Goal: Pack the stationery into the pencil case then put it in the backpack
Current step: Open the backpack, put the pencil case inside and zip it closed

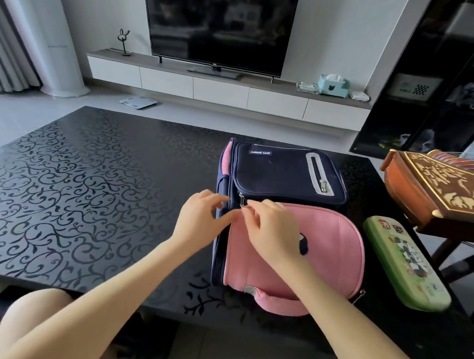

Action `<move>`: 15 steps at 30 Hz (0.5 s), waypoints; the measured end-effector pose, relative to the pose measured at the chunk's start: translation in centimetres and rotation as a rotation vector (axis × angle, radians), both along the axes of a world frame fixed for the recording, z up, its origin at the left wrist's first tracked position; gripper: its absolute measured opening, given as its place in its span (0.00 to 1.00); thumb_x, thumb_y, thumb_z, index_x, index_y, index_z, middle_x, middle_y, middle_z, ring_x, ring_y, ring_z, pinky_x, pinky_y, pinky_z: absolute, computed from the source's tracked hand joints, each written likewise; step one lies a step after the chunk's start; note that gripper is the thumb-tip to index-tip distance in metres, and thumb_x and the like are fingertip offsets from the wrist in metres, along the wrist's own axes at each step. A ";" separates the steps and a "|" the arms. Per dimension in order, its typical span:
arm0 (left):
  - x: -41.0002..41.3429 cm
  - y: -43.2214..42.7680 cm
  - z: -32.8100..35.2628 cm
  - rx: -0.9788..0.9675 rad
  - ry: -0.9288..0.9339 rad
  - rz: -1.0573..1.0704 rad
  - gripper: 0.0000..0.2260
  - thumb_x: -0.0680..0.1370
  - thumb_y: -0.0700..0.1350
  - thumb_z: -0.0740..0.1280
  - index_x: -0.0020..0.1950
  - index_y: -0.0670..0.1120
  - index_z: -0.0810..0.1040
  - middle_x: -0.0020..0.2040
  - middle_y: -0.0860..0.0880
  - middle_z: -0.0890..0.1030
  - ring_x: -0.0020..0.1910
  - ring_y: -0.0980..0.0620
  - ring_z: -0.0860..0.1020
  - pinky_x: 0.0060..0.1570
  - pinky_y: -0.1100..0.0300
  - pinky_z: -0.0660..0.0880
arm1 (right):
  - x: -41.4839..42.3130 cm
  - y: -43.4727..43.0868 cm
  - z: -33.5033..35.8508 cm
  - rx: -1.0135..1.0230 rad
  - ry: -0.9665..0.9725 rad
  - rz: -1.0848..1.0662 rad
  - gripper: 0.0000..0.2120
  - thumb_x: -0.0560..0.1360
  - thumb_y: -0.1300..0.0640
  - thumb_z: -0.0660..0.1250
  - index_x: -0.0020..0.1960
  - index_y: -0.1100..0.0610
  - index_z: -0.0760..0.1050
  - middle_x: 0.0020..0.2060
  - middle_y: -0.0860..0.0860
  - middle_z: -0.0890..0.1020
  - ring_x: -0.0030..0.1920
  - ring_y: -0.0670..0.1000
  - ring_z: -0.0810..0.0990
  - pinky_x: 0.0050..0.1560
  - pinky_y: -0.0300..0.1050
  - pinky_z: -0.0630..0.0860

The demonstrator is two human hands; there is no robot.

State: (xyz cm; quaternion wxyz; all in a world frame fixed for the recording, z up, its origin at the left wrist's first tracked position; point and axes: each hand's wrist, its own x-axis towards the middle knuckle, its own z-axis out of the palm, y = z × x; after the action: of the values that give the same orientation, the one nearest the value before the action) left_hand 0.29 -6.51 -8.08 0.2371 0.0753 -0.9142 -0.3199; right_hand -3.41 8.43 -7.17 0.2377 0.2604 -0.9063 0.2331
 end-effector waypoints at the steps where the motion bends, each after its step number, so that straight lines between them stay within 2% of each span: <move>1: -0.8 0.3 0.3 -0.012 -0.005 -0.007 0.16 0.70 0.57 0.71 0.50 0.47 0.81 0.39 0.52 0.76 0.39 0.52 0.74 0.40 0.62 0.67 | 0.2 0.9 -0.1 0.007 0.065 0.003 0.13 0.73 0.52 0.61 0.45 0.56 0.82 0.34 0.51 0.80 0.35 0.55 0.77 0.32 0.45 0.71; 5: -2.7 2.1 1.1 -0.015 -0.099 0.013 0.15 0.71 0.55 0.68 0.39 0.43 0.80 0.37 0.49 0.73 0.39 0.50 0.73 0.38 0.61 0.65 | -1.6 4.2 0.4 0.118 0.190 -0.133 0.18 0.71 0.52 0.62 0.56 0.58 0.78 0.50 0.56 0.80 0.50 0.59 0.78 0.50 0.52 0.74; 8: -3.0 3.1 1.2 -0.004 -0.135 0.053 0.14 0.71 0.47 0.64 0.29 0.39 0.70 0.31 0.49 0.67 0.35 0.48 0.69 0.31 0.60 0.61 | -3.9 5.8 0.1 0.332 0.099 -0.155 0.24 0.73 0.45 0.58 0.63 0.56 0.74 0.61 0.59 0.77 0.63 0.60 0.73 0.66 0.61 0.65; 11: -2.9 3.4 1.2 -0.036 -0.133 0.057 0.17 0.71 0.42 0.63 0.25 0.42 0.60 0.25 0.47 0.63 0.29 0.51 0.61 0.27 0.58 0.56 | -5.1 6.4 -1.0 0.372 -0.002 -0.107 0.27 0.75 0.40 0.51 0.66 0.54 0.72 0.61 0.56 0.78 0.64 0.57 0.73 0.69 0.60 0.61; 13: -2.9 2.9 1.0 0.007 -0.126 0.079 0.18 0.74 0.42 0.63 0.26 0.42 0.62 0.25 0.48 0.64 0.27 0.52 0.60 0.27 0.57 0.57 | -5.1 6.6 -1.6 0.325 0.002 -0.099 0.26 0.76 0.41 0.51 0.64 0.55 0.73 0.59 0.54 0.79 0.62 0.56 0.74 0.69 0.56 0.62; 15: -2.7 1.4 1.1 -0.018 -0.129 0.092 0.17 0.76 0.43 0.64 0.27 0.41 0.70 0.28 0.47 0.70 0.30 0.49 0.67 0.30 0.56 0.60 | -5.0 6.8 -2.1 0.261 0.048 -0.086 0.23 0.76 0.42 0.54 0.61 0.56 0.75 0.58 0.53 0.80 0.61 0.55 0.76 0.67 0.53 0.63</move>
State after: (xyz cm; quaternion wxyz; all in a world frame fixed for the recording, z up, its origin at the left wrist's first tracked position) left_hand -2.40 -5.08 -7.03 0.1927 0.1355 -0.9260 -0.2950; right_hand -8.45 15.22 -9.28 0.2332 0.2554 -0.9334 0.0963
